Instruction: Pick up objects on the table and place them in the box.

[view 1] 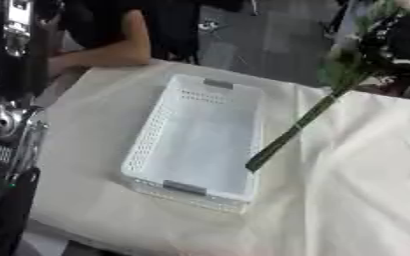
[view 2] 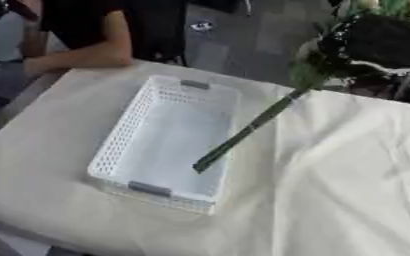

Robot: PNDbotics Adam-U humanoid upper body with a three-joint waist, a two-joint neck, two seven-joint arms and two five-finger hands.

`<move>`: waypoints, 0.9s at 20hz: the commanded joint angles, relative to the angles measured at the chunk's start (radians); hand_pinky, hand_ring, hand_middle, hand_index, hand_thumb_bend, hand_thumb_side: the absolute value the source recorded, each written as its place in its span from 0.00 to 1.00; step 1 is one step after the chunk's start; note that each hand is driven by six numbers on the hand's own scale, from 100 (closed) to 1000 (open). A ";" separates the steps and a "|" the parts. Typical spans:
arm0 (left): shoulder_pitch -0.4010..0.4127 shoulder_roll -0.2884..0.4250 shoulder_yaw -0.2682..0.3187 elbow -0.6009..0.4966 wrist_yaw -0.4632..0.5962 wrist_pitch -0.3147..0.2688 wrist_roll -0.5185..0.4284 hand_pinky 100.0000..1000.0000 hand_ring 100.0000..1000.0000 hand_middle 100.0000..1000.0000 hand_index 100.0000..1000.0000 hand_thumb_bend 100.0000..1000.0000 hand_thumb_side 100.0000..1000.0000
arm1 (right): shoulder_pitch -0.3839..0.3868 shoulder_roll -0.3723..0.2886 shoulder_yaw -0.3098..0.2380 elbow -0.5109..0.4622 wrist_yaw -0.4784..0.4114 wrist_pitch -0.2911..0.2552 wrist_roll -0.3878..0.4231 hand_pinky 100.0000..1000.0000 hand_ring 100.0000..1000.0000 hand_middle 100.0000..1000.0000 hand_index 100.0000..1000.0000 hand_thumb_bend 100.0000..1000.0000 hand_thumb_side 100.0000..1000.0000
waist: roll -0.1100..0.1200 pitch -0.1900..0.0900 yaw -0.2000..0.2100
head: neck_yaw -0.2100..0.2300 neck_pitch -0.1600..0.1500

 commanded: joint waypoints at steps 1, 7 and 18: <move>-0.008 0.022 0.008 -0.016 -0.002 0.000 0.000 0.42 0.53 0.64 0.67 0.00 0.77 | -0.063 0.004 -0.016 -0.048 -0.066 -0.018 0.025 0.23 0.26 0.25 0.25 0.00 0.00 | 0.005 -0.012 0.002 | -0.004 -0.007; -0.011 0.018 0.004 -0.016 0.001 0.000 -0.004 0.42 0.53 0.64 0.67 0.00 0.77 | -0.153 0.063 -0.014 -0.115 -0.173 -0.018 0.099 0.26 0.26 0.25 0.24 0.00 0.00 | 0.001 -0.017 0.007 | -0.012 -0.010; -0.027 0.005 -0.010 -0.016 0.015 -0.001 -0.021 0.42 0.53 0.64 0.67 0.00 0.77 | -0.289 0.207 -0.014 -0.224 -0.351 -0.018 0.206 0.31 0.27 0.26 0.25 0.00 0.00 | -0.005 -0.022 0.020 | -0.034 -0.015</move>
